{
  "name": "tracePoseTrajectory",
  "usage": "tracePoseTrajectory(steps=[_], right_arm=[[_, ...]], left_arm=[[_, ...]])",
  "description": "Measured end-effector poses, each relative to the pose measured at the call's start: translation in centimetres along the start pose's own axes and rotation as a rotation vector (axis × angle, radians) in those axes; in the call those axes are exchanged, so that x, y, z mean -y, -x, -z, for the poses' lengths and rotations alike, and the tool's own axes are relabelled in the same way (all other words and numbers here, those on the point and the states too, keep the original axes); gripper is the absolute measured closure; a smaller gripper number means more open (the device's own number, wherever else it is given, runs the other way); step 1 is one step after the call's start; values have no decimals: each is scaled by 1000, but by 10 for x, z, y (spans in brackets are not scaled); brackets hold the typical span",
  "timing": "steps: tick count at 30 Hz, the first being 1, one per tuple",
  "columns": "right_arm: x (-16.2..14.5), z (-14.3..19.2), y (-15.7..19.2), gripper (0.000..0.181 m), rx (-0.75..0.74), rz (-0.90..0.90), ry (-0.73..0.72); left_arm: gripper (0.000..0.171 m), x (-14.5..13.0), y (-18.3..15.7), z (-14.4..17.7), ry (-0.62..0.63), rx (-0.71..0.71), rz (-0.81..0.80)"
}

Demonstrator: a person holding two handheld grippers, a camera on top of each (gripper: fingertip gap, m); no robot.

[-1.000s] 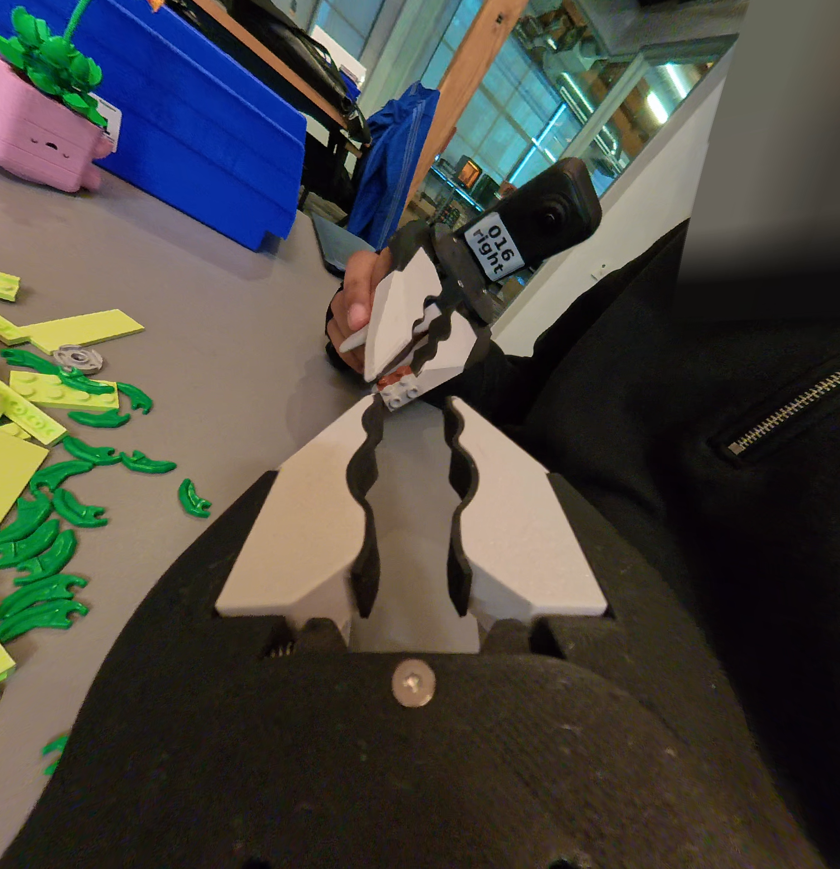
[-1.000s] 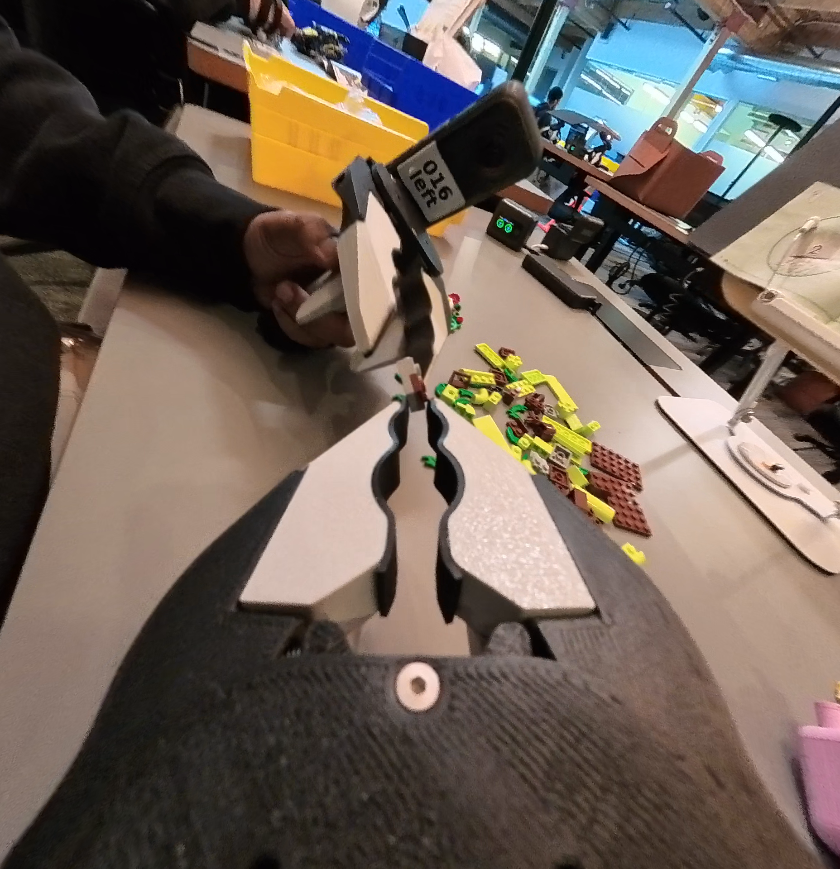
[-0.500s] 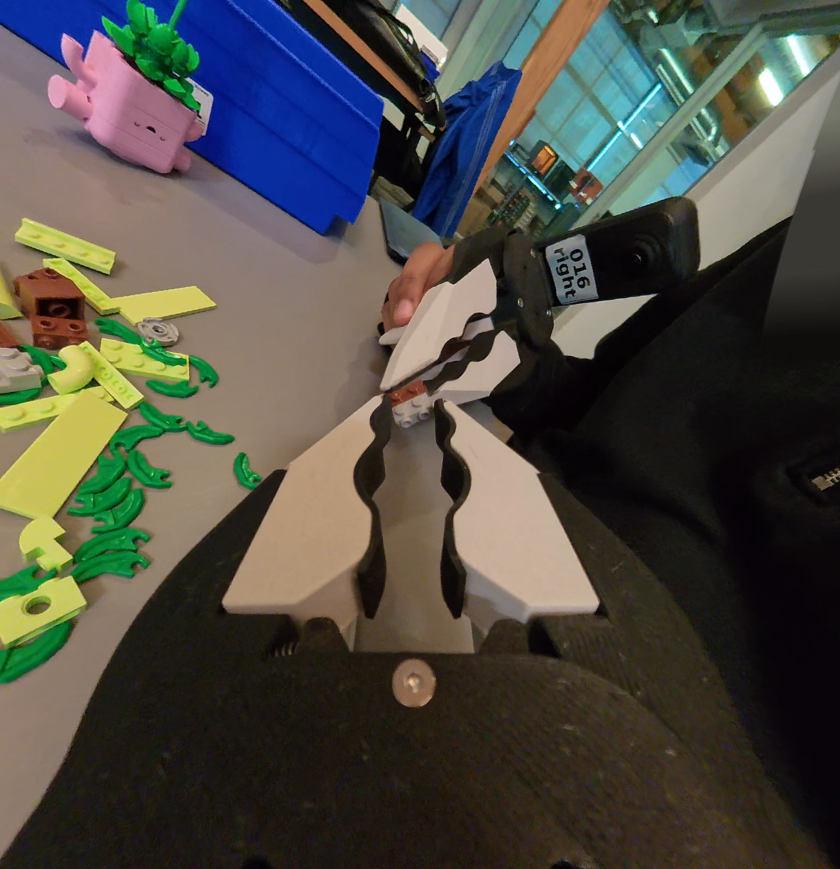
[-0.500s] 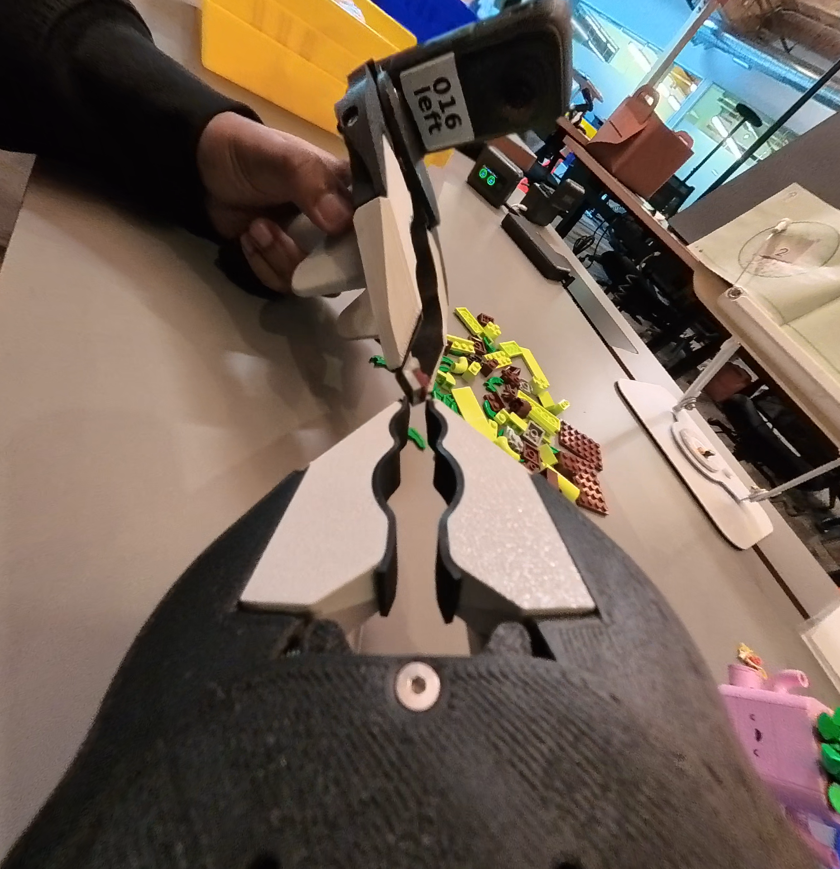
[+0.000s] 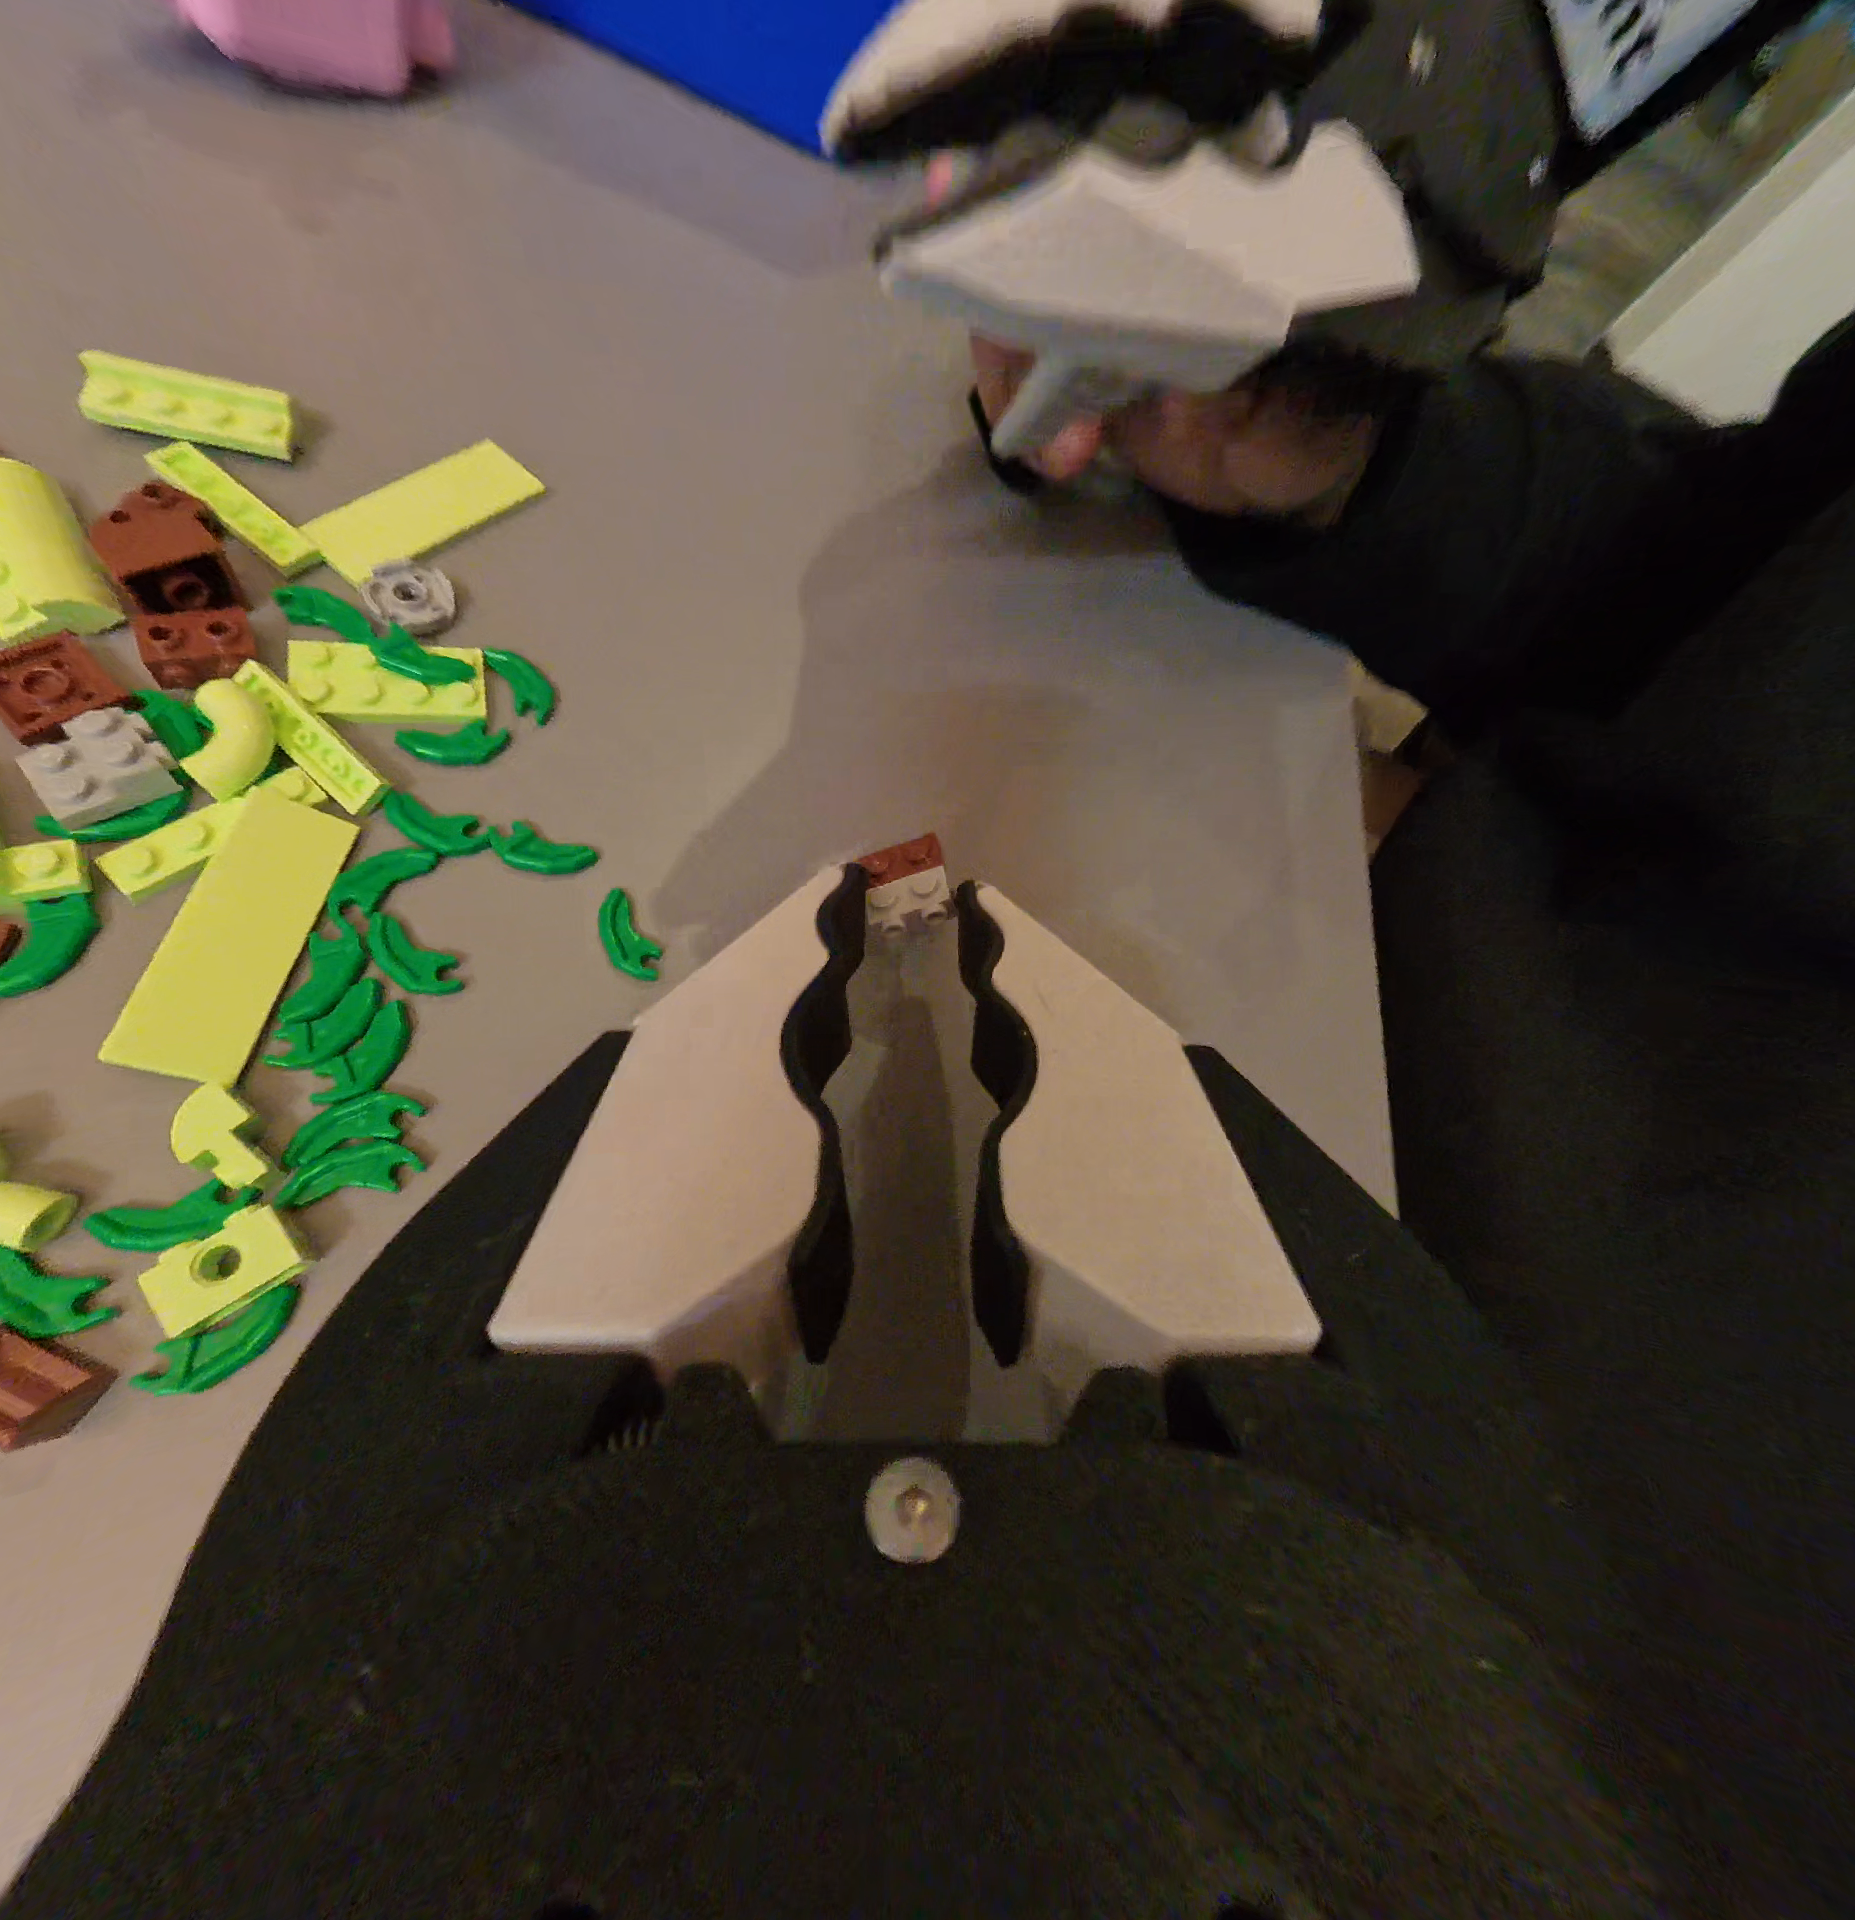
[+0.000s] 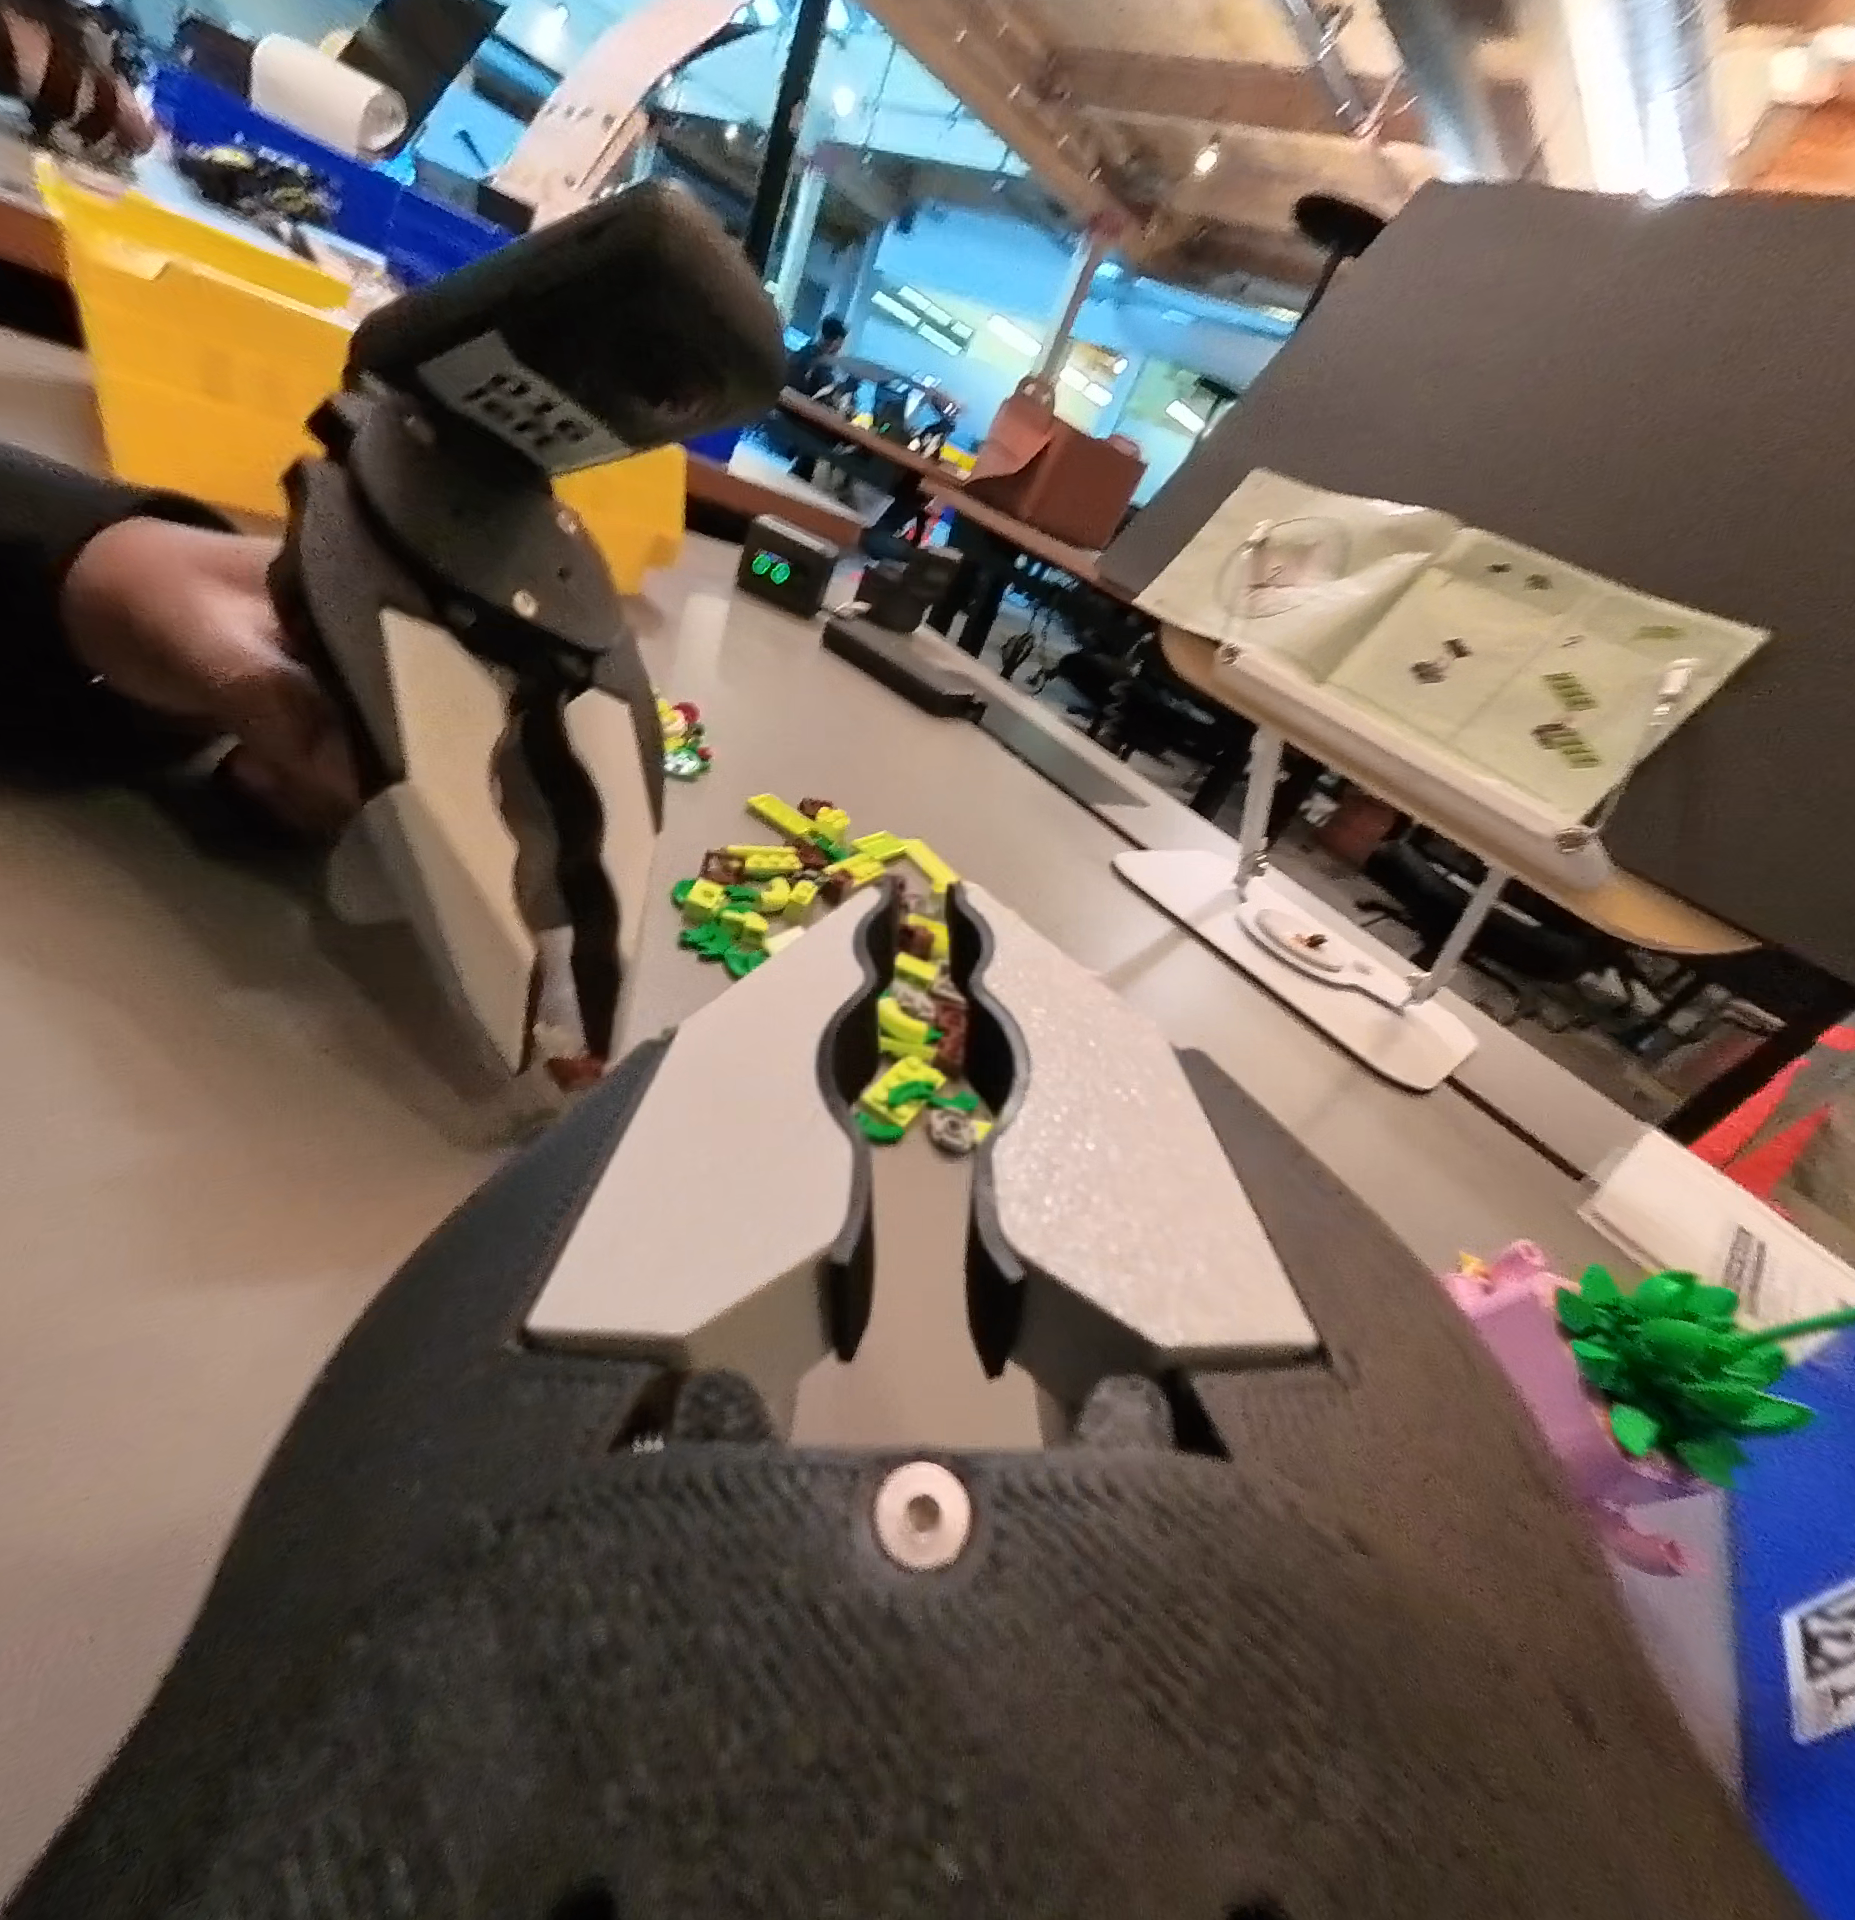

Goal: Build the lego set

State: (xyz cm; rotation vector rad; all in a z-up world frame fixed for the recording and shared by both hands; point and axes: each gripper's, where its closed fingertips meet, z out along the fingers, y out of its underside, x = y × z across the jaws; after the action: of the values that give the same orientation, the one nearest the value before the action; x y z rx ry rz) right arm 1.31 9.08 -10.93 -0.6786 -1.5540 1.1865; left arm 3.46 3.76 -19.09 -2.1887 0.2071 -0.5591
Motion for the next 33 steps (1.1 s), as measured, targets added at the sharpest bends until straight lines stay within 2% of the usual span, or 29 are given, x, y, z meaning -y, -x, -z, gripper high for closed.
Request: tracePoseTrajectory(steps=[3, 5, 8, 11, 14, 17, 19, 33], right_arm=[[2, 3, -10, 181, -71, -5, -24], [-5, 0, -14, 181, -85, -42, 37], [-14, -2, -19, 181, -86, -115, 98], [-15, 0, -26, 181, -93, -182, 96], [-15, 2, -31, 181, -91, -246, 85], [-14, 5, -35, 181, -84, -292, 64], [-13, 6, -37, 181, -83, -311, 51], [-18, -3, -18, 181, -26, -210, 124]], left_arm=[[157, -11, -1, -9, 91, 28, -44], [157, -15, -2, -13, 128, 41, -71], [157, -15, -2, -12, 125, 43, -73], [148, -14, -2, -12, 118, 36, -61], [148, -14, -1, -12, 120, 46, -72], [150, -17, -1, -14, 144, 70, -98], [158, -17, 0, -14, 147, 86, -113], [154, -15, 3, -13, 131, 94, -88]])
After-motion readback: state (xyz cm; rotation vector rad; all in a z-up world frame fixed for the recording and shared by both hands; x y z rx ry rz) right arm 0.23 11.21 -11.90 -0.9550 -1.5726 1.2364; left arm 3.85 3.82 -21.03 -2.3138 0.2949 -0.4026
